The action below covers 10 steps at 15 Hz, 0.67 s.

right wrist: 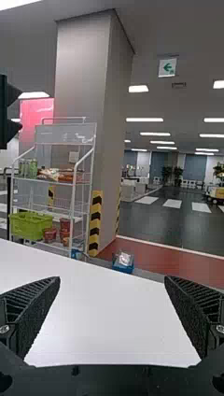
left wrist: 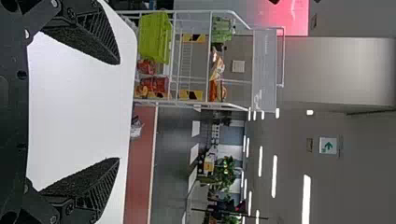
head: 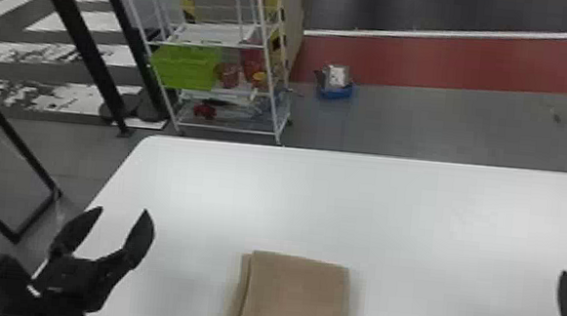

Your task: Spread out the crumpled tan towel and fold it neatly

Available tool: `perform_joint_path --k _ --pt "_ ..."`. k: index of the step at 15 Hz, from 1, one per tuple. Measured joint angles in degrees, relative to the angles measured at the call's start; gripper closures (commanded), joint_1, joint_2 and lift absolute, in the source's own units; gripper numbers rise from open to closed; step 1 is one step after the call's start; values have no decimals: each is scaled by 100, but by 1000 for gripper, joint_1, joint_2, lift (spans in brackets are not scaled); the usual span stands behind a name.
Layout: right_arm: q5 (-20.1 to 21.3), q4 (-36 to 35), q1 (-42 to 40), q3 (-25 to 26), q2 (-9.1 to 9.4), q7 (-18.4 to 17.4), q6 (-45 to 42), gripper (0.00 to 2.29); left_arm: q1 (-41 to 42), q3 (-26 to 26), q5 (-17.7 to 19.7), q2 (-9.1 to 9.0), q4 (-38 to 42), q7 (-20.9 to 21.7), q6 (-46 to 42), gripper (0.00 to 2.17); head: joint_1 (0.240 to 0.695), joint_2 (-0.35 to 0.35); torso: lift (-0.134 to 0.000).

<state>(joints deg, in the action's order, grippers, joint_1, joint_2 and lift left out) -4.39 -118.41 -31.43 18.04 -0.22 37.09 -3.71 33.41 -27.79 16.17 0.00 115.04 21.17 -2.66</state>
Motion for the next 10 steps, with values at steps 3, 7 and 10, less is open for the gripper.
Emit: perform_joint_path --k 3,7,10 --pt "-19 121 -50 124 4 0 -88 53 8 -89 -38 41 -298 45 -343 167 695 224 -122" --pt "-60 54 -65 164 4 -1 -77 56 19 -137 -87 55 -377 175 -407 167 695 223 -122" --pt "-62 67 -64 165 4 -8 -72 60 25 -138 -107 47 -402 205 -434 167 695 222 -122"
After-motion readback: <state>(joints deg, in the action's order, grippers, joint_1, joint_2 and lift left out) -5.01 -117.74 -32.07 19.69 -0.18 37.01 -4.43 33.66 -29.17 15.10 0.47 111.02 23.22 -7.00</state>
